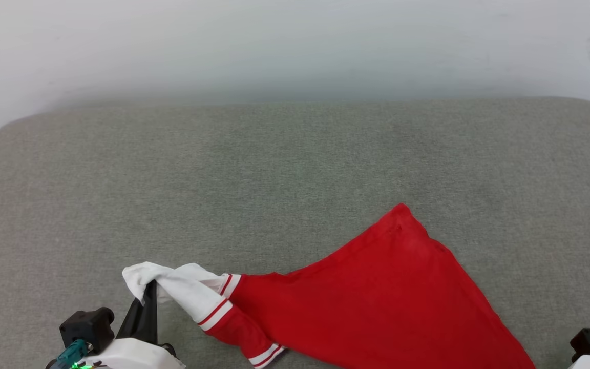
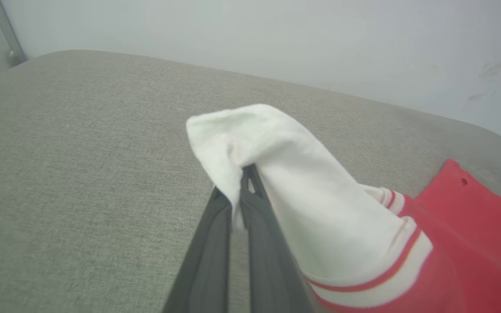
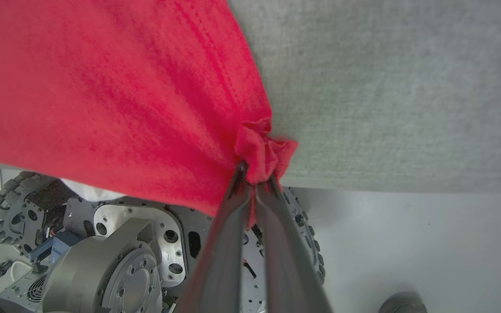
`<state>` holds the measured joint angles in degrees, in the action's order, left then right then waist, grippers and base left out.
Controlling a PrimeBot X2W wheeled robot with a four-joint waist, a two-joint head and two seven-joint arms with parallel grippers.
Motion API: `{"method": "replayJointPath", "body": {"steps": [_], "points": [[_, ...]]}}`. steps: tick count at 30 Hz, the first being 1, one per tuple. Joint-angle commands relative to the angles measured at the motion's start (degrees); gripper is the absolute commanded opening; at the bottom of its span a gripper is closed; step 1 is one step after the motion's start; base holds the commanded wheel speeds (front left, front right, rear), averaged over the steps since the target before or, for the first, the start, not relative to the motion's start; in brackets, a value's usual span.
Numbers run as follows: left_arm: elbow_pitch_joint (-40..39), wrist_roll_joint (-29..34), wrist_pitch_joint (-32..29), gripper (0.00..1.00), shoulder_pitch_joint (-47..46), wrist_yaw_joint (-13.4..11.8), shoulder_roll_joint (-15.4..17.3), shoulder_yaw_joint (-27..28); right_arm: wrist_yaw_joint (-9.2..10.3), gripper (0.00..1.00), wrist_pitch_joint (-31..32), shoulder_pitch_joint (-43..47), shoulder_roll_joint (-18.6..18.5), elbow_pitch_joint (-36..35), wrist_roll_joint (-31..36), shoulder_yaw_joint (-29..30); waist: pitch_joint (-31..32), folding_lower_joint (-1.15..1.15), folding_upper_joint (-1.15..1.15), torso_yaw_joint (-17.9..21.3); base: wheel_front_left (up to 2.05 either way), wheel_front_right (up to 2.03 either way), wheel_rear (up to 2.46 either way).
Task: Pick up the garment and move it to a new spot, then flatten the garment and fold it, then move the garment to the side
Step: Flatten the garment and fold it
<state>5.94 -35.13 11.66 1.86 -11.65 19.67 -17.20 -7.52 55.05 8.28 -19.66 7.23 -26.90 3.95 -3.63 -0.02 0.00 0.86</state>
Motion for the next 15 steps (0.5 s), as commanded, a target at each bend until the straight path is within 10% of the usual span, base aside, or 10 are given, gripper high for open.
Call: {"method": "replayJointPath", "body": {"steps": [1, 2, 3, 15], "points": [[-0.19, -0.17, -0.25, 0.0, 0.22, -0.28, 0.41, 0.24, 0.06, 0.27, -0.48, -0.03, 0.42, -1.2, -0.61, 0.35, -0.2, 0.02, 0.0, 0.5, 0.0, 0.0, 0.0], [-0.38, -0.16, -0.27, 0.0, 0.3, -0.51, 0.56, 0.29, 0.06, 0.93, -1.87, 0.62, 1.35, -2.31, -0.44, 1.25, -0.34, 0.02, 0.0, 0.8, 0.0, 0.0, 0.0], [-0.56, -0.18, -0.52, 0.0, 0.37, -0.56, 0.71, 0.31, 0.07, 1.0, -3.59, 1.04, 1.73, -3.41, 0.32, 1.71, -0.47, 0.02, 0.0, 1.08, 0.0, 0.0, 0.0], [-2.51, 0.74, -1.87, 0.0, -2.61, -0.8, 1.61, -0.28, 0.06, 1.0, -36.43, -9.82, 5.27, -3.4, 4.18, 4.19, -4.4, 0.02, 0.0, 1.87, 0.0, 0.0, 0.0]]}}
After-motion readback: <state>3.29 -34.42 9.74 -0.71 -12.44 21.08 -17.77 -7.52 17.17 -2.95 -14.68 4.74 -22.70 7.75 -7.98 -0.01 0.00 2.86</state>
